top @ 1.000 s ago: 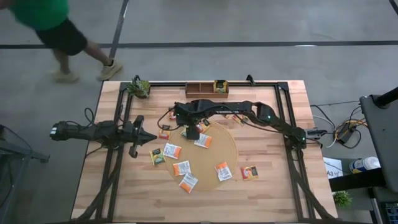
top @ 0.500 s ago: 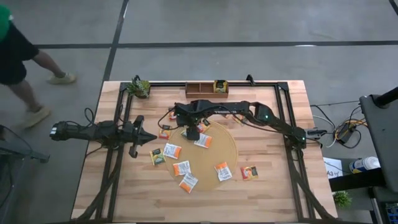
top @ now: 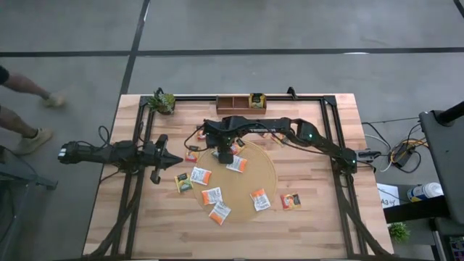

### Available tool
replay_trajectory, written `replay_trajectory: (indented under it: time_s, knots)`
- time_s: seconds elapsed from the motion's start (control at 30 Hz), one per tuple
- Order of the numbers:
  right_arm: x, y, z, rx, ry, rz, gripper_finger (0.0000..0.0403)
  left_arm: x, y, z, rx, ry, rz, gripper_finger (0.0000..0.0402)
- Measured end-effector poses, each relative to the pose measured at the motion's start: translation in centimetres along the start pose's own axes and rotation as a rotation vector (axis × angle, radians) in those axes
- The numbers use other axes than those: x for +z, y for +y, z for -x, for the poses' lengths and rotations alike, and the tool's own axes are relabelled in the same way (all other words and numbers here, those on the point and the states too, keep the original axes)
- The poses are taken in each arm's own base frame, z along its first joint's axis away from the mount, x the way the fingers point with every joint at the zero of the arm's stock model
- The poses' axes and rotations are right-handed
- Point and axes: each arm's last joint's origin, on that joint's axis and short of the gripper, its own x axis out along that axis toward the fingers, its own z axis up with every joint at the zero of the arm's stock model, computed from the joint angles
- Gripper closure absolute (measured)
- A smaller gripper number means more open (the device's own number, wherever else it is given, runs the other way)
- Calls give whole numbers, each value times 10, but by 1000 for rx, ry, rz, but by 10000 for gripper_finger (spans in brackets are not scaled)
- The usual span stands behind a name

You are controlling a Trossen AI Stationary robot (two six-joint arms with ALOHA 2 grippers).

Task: Pick & Place Tea
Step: Put the top yellow tea bag into the right section of the wooden organizer

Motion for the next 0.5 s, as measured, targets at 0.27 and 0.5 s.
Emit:
replay_trajectory:
  time_s: [0.27, 0.5]
  knots:
    - [9, -6, 16, -25, -35, -7, 394, 0, 0, 0, 0, 0, 0, 402]
    - [18, -9, 50, -28, -43, -10, 395, 0, 0, 0, 0, 0, 0, 402]
